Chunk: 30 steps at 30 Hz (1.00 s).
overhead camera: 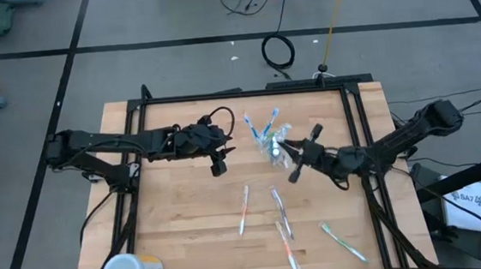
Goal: Pick & Place toothbrushing station
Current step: Put the top green toothbrush into the transparent organizer, then put the top orange toothbrush into the transparent organizer
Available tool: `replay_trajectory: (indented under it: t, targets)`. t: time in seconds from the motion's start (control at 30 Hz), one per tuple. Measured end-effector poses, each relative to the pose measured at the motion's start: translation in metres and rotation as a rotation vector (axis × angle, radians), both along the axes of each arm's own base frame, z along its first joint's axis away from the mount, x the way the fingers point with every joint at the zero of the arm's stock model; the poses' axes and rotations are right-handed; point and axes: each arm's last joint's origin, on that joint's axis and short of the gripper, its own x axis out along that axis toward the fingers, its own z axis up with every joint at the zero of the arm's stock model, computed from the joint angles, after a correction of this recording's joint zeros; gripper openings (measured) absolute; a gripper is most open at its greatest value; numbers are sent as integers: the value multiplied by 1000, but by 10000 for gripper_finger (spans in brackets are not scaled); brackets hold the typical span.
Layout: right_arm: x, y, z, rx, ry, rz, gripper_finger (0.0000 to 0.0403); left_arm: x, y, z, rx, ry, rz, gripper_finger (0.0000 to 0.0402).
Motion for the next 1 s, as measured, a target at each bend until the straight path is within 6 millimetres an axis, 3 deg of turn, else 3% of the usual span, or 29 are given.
replay_trajectory:
  t: [0.2, 0.57, 0.7, 1.0]
  targets:
    - [-5, -20, -51, 96, 14, -112, 4, 0, 0, 0, 2, 2, -1, 157]
    - [-28, -27, -94, 257, 26, -132, 14, 0, 0, 0, 17, 6, -12, 157]
    - [-34, -26, -105, 260, 81, -9, 30, 0, 0, 0, 15, 6, -11, 157]
    - [-36, -26, -103, 173, 98, -10, 90, 1, -2, -2, -73, -9, 27, 157]
